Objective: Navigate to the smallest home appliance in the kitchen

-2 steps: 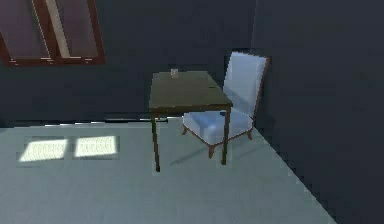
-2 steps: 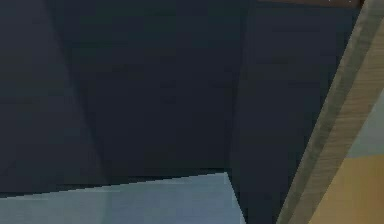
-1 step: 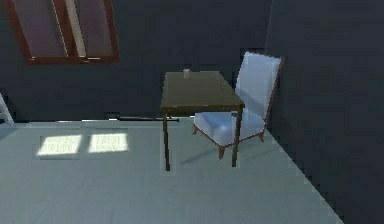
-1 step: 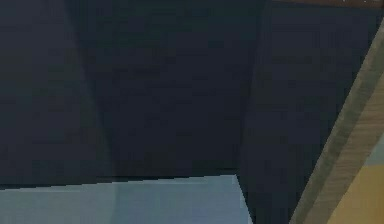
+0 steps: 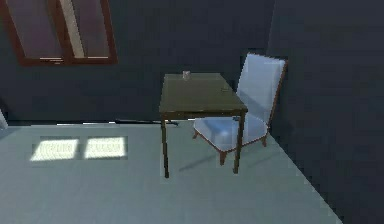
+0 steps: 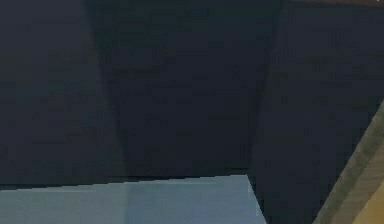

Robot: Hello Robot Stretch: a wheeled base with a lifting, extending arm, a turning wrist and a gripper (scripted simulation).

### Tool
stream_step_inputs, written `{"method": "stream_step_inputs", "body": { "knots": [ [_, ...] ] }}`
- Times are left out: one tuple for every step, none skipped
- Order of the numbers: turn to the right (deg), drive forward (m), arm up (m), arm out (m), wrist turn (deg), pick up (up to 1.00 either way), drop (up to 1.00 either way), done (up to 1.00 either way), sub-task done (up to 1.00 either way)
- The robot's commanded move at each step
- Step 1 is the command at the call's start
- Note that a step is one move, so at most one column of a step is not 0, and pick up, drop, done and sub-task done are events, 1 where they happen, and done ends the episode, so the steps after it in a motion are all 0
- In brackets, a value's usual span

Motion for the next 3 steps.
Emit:
{"method": "stream_step_inputs", "body": {
  "knots": [
    [-3.0,0.00,0.00,0.00,0.0,0.00,0.00,0.00,0.00],
    [0.0,0.30,0.00,0.00,0.0,0.00,0.00,0.00,0.00],
    [-39.0,0.00,0.00,0.00,0.0,0.00,0.00,0.00,0.00]
  ]
}}
